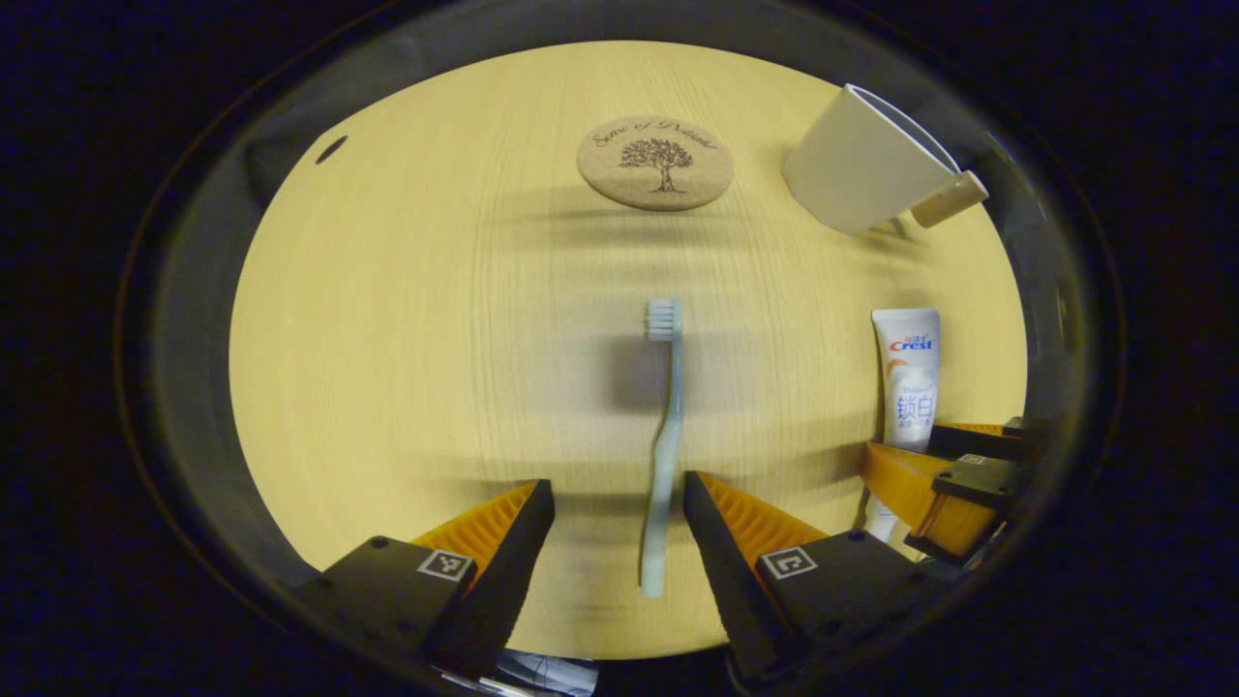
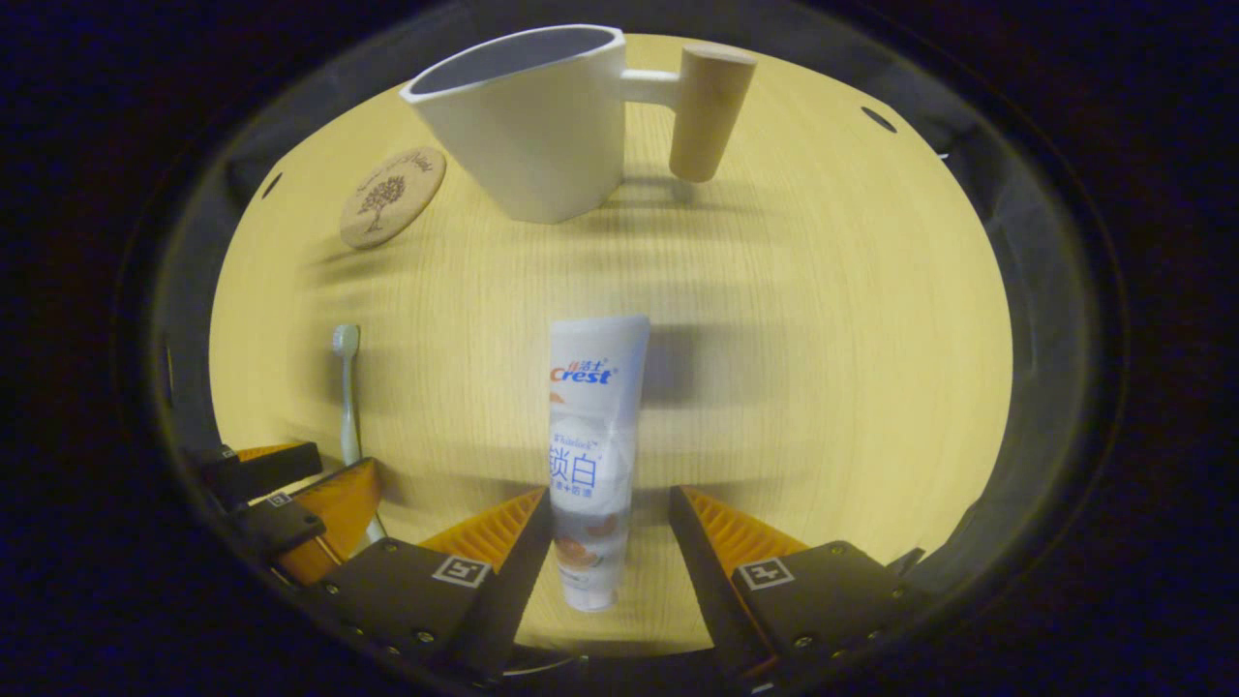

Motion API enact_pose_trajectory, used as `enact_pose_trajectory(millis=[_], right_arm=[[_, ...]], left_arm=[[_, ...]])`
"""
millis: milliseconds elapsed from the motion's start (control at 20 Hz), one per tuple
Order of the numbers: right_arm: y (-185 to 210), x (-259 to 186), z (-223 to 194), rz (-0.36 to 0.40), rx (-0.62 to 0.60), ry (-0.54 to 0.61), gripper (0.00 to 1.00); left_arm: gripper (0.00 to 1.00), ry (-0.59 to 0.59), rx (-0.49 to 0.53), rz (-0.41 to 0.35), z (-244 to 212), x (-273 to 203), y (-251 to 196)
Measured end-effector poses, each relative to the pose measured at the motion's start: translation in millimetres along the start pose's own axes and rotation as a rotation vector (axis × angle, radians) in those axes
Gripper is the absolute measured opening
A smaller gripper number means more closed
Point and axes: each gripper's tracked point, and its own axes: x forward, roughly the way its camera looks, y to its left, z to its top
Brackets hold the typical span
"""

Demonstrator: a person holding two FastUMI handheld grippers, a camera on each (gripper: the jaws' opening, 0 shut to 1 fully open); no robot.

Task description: Put the toothbrush and toothpaste on the desktop into the cup, then pick up the cup and place it on the coaster on the desktop.

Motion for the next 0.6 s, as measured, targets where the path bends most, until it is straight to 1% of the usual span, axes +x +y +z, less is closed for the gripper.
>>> enact_pose_trajectory(millis=[50, 150, 250, 300, 350, 400, 450, 500, 550, 600], right_arm=[[1.1, 0.3, 0.0, -0.001, -0.001, -0.002, 0.78], [1.9, -0.8, -0.6, -0.001, -0.008, -0.014, 0.77], [1.6, 1.7, -1.4, -0.014, -0.022, -0.021, 0.71], [0.2, 0.3, -2.7, -0.011, -0.037, -0.017, 0.59], [-2.3, 1.3, -4.3, -0.019, -0.061, -0.008, 0.60], [-4.1, 0.4, -6.1, -0.010, -0.054, -0.007, 0.56], [-4.3, 2.2, -5.0, -0.009, -0.056, -0.008, 0.42], [-6.0, -0.6, -4.0, -0.012, -0.062, -0.015, 0.42], [-4.4, 0.0, -4.9, -0.010, -0.070, -0.012, 0.38], [-5.4, 0.8, -4.6, -0.012, -0.081, -0.011, 0.38]], left_arm=[[0.83, 0.010, 0.007, 0.000, 0.2, -0.6, -0.2], [0.83, 0.022, 0.019, -0.001, 0.8, 0.2, -1.1], [0.63, 0.034, 0.032, -0.008, -2.3, 1.4, -6.3], [0.50, 0.035, 0.030, -0.012, -2.3, 1.3, -9.6], [0.31, 0.037, 0.026, -0.011, -1.8, 0.9, -13.1], [0.22, 0.041, 0.018, 0.001, -2.2, -0.4, -14.2], [0.16, 0.042, 0.022, 0.006, -2.6, 0.7, -15.1], [0.16, 0.047, 0.023, 0.006, -2.8, 0.3, -15.2], [0.16, 0.032, 0.003, 0.007, -1.2, -0.8, -14.3], [0.08, 0.028, -0.019, 0.012, -1.0, -3.2, -15.0]])
